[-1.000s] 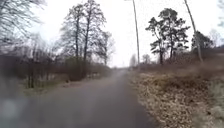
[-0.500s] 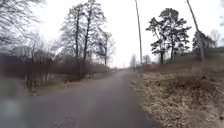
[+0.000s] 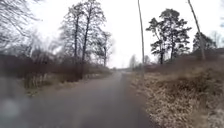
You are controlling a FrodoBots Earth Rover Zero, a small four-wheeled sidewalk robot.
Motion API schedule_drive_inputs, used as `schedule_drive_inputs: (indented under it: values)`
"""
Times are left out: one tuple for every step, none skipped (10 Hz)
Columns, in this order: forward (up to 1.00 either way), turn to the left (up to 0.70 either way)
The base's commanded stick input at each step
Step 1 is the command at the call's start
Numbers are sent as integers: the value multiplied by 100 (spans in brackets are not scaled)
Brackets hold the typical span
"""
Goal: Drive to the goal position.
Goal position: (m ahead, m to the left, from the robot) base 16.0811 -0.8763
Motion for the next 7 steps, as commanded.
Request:
schedule_drive_inputs:
  values:
    - [70, 0]
    - [70, 0]
    - [70, 0]
    - [70, 0]
    - [70, 0]
    - [70, 0]
    - [70, 0]
